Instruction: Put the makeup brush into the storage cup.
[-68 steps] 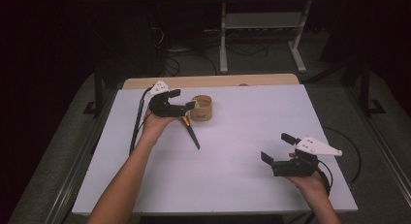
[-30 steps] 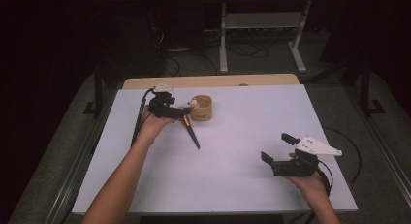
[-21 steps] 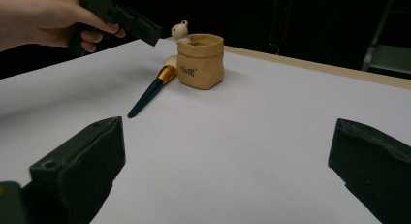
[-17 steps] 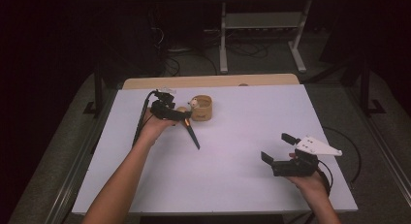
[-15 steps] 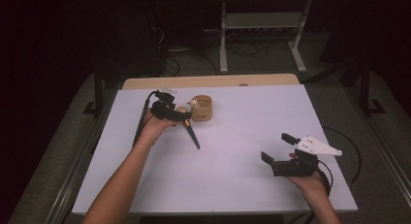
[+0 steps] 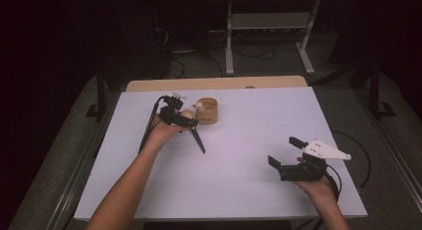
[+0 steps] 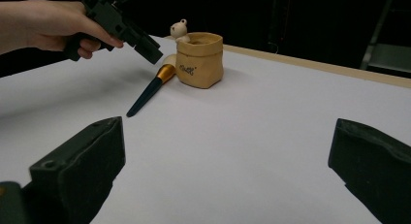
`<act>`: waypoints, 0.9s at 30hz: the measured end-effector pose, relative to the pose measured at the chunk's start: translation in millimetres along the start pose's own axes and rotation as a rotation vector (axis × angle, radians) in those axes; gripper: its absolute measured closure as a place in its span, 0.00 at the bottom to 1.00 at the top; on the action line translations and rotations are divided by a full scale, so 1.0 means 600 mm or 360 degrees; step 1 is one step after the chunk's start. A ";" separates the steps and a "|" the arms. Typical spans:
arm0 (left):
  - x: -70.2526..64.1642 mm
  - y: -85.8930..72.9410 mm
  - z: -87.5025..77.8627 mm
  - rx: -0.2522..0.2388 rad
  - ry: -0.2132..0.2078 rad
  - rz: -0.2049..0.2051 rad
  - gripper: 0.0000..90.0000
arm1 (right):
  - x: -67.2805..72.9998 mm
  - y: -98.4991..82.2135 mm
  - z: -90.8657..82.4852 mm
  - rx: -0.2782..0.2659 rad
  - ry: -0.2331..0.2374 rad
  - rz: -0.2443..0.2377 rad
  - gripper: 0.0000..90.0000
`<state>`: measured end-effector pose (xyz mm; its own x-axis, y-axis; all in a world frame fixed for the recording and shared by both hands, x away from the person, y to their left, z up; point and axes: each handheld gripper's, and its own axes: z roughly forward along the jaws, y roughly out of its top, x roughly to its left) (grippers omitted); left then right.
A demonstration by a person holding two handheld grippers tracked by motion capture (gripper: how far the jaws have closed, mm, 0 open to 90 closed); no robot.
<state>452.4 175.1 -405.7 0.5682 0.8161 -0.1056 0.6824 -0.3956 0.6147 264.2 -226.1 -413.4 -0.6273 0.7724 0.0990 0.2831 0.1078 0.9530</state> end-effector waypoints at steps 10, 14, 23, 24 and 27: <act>-0.008 -0.003 0.020 0.0097 0.0003 -0.0074 0.15 | 0.000 0.000 0.001 0.0001 0.0001 0.0002 0.00; -0.010 -0.003 0.026 0.0143 0.0024 -0.0072 0.15 | 0.000 0.000 0.001 0.0001 0.0002 0.0001 0.00; -0.013 -0.004 0.037 0.0207 0.0036 -0.0094 0.15 | 0.000 0.000 0.001 0.0003 0.0003 0.0008 0.00; -0.013 -0.004 0.038 0.0210 0.0035 -0.0095 0.15 | 0.000 -0.001 0.001 0.0006 0.0002 0.0006 0.00; -0.015 -0.004 0.040 0.0219 0.0038 -0.0101 0.15 | 0.000 -0.001 0.001 0.0011 0.0003 0.0004 0.00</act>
<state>456.5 158.6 -424.9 0.5117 0.8506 -0.1212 0.7743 -0.3954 0.4941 264.6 -225.8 -414.1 -0.6280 0.7715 0.1017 0.2894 0.1102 0.9509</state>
